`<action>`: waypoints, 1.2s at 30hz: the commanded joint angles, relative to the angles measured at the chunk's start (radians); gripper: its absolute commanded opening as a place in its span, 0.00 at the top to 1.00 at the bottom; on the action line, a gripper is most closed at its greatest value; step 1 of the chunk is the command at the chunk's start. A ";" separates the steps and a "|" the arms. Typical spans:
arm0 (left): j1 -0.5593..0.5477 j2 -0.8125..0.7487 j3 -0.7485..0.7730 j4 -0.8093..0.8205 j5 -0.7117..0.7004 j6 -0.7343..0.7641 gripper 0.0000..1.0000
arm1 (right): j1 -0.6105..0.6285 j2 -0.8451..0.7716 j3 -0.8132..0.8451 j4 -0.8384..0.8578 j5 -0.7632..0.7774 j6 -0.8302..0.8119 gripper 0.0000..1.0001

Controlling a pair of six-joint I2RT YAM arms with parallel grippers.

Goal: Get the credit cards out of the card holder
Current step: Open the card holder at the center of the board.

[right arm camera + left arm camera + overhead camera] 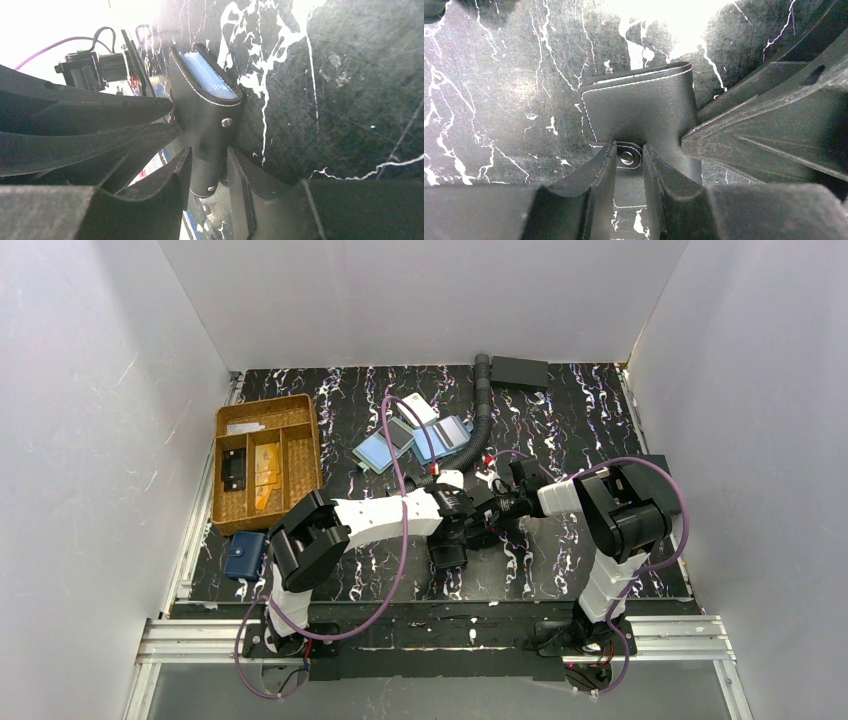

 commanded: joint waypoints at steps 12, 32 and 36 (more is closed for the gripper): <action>0.006 -0.050 -0.059 0.018 -0.024 0.027 1.00 | 0.037 0.052 0.012 -0.051 0.044 -0.042 0.52; 0.008 -0.298 -0.271 0.267 0.053 -0.017 1.00 | 0.026 0.029 0.050 -0.167 0.151 -0.146 0.93; 0.023 -0.345 -0.324 0.294 0.065 -0.031 1.00 | -0.011 0.013 0.049 -0.176 0.171 -0.161 0.98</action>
